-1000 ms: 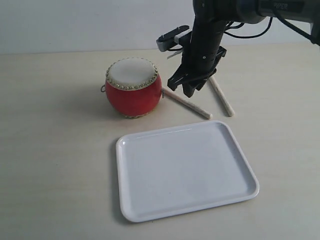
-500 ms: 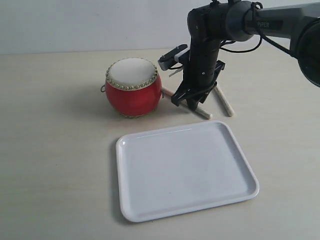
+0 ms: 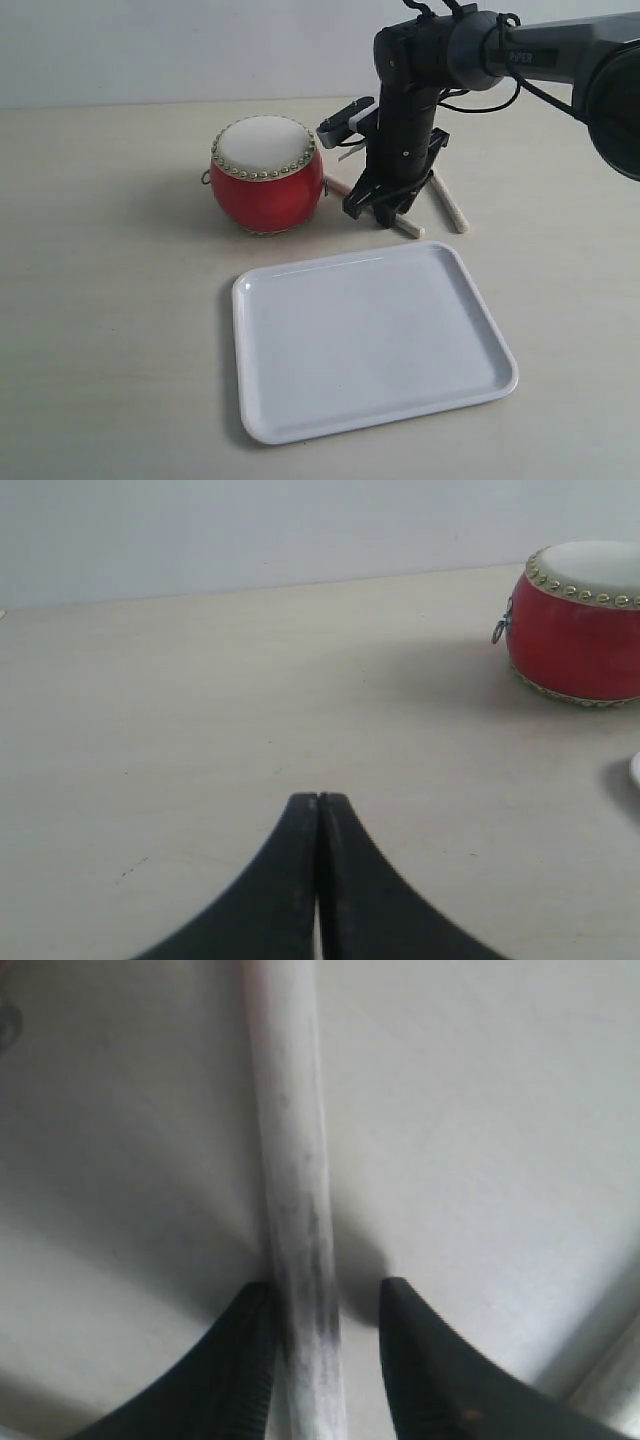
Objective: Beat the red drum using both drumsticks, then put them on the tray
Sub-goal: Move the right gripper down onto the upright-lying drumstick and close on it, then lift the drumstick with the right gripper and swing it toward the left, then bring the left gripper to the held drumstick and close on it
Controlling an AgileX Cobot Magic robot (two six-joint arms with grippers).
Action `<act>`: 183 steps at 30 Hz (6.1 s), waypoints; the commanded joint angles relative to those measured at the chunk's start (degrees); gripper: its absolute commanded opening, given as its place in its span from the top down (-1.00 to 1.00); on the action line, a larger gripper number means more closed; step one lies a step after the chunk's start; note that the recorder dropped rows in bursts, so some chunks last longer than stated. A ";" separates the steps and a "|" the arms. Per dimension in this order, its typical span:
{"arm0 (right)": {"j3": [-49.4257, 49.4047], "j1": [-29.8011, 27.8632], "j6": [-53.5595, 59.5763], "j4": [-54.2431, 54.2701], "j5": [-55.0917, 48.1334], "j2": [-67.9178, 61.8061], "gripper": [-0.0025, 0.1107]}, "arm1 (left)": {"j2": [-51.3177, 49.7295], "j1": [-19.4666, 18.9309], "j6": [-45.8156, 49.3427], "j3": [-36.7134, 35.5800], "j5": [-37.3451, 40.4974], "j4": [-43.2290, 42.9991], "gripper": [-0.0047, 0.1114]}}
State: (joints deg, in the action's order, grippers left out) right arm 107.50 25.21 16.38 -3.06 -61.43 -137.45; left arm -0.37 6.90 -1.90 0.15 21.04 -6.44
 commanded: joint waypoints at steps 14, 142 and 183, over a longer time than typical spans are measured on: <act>0.34 0.09 -6.34 -1.18 0.12 0.22 0.96 | 0.37 -0.04 -0.09 -0.15 -0.42 0.00 0.92; -45.33 0.09 91.29 103.01 8.43 38.62 0.96 | -92.25 0.70 -58.31 46.67 -91.00 -58.66 -0.68; -44.81 0.09 86.15 102.10 1.05 38.62 0.96 | -92.25 5.13 -63.03 46.67 -91.00 -54.75 -0.40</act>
State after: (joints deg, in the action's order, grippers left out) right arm 61.98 25.30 103.29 99.45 -59.93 -98.93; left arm -92.79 11.68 -63.38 46.49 -69.45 -61.69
